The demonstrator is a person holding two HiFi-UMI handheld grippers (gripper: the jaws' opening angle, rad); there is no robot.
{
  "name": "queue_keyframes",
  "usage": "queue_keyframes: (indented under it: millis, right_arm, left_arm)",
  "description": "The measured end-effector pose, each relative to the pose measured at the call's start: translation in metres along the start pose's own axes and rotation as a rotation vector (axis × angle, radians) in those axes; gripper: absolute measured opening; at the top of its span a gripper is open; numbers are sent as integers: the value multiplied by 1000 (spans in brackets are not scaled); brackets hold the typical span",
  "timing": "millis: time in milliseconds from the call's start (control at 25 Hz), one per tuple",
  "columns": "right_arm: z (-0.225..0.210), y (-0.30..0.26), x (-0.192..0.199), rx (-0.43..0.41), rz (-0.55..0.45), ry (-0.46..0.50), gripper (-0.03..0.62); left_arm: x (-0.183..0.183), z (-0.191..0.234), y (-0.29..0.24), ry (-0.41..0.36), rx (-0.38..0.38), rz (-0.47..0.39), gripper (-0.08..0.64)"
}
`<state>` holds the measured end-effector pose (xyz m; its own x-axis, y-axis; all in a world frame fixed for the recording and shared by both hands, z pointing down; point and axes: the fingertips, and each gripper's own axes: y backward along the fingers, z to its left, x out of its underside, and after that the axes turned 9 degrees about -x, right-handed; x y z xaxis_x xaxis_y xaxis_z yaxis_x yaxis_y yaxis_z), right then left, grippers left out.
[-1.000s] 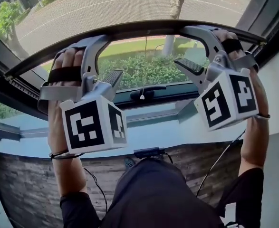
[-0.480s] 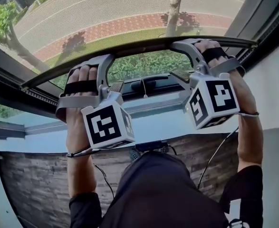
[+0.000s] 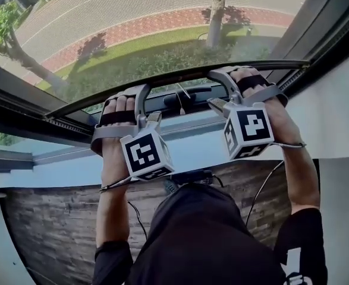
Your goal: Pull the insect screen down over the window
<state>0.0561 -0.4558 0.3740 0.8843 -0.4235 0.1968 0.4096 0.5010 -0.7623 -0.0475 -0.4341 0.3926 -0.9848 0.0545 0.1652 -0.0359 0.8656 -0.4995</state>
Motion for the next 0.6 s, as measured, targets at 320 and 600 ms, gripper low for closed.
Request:
queue_keyframes:
  millis: [320, 600]
  right_arm:
    - [-2, -4, 5, 69, -1, -15, 284]
    - [20, -8, -33, 167, -466, -686, 282]
  left_arm:
    - [3, 0, -5, -42, -70, 62, 368]
    - [2, 1, -4, -31, -57, 63, 368]
